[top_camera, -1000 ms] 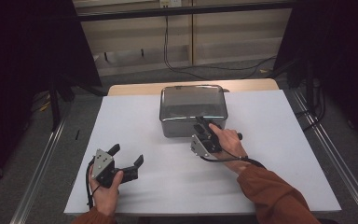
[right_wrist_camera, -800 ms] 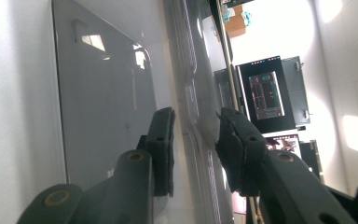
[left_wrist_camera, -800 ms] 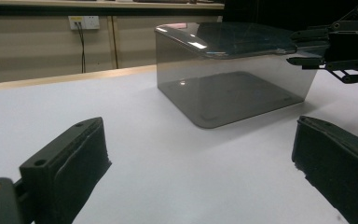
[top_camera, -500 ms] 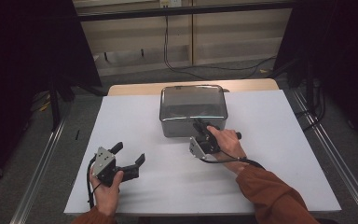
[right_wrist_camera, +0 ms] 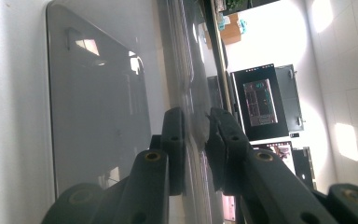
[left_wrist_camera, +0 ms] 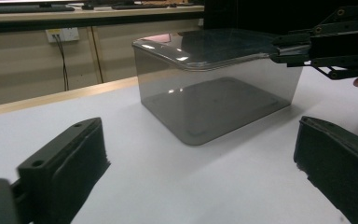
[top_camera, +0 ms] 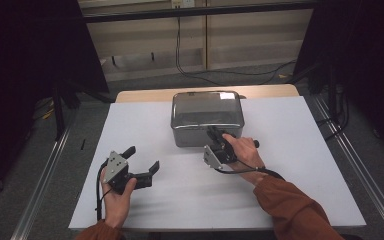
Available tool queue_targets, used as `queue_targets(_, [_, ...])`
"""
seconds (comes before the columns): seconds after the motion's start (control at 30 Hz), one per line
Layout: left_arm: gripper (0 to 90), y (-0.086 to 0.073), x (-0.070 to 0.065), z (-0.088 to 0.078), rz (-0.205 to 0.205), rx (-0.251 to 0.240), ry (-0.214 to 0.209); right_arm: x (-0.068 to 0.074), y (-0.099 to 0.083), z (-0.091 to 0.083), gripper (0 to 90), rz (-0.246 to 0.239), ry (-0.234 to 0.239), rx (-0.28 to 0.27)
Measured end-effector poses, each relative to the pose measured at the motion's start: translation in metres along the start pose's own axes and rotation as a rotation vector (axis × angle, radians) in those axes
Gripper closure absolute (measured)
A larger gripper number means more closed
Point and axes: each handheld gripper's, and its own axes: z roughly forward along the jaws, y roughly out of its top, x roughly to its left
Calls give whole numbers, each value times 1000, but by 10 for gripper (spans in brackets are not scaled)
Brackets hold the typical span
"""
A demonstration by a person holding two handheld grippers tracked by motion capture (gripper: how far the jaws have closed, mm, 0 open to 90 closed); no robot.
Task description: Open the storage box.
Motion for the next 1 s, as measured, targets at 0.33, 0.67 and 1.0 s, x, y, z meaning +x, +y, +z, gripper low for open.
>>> queue_targets(0.33, [20, 6, 4, 17, -14, -7, -31, -8, 1, -2, 778, 15, -8, -6])
queue_targets(0.67, [21, 23, 7, 42, 9, -35, -23, -12, 1, -2, 780, 23, -16, -17])
queue_targets(1.0, [41, 28, 10, 67, 34, 22, -37, -17, 1, -2, 784, 33, -25, -23])
